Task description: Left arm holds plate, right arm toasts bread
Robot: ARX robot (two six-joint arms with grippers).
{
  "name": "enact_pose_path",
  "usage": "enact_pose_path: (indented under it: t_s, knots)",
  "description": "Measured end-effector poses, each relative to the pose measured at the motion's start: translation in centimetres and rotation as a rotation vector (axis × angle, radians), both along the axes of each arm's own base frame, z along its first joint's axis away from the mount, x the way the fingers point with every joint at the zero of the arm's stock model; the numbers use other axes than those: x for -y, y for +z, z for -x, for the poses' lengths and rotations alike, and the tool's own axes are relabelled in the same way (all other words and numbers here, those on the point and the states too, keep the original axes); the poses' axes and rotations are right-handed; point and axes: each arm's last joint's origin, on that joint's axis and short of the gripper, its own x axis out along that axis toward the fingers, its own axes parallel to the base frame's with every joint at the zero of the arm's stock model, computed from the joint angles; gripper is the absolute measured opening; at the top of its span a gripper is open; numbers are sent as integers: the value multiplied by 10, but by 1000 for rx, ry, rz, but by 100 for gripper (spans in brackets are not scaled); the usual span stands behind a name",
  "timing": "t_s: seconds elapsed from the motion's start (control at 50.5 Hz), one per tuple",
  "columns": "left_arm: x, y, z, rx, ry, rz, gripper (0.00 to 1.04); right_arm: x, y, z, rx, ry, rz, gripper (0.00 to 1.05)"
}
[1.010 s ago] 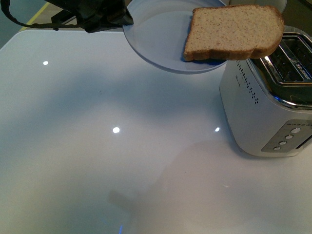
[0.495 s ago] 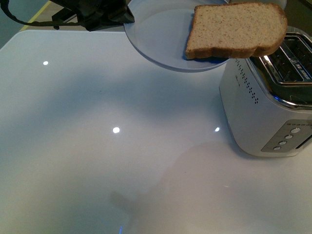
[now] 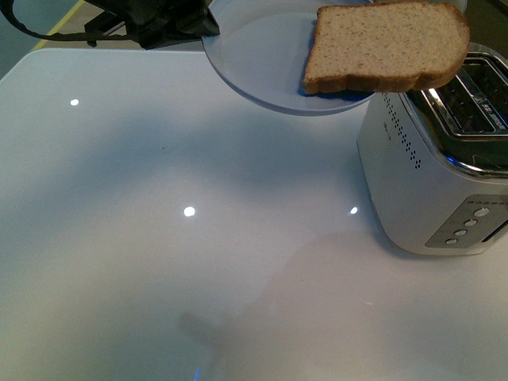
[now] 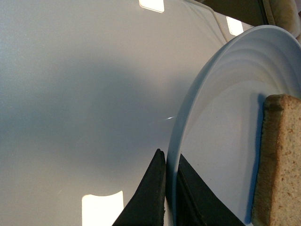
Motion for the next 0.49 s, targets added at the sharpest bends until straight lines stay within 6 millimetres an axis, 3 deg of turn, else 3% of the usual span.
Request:
enact_pose_path:
  t_s: [0.238, 0.495]
  knots:
    - [0, 0, 0, 1, 1, 0, 3, 0, 28, -29, 66, 66, -91, 96]
    - [0, 0, 0, 1, 0, 0, 3, -9, 45, -108, 77, 244, -194, 96]
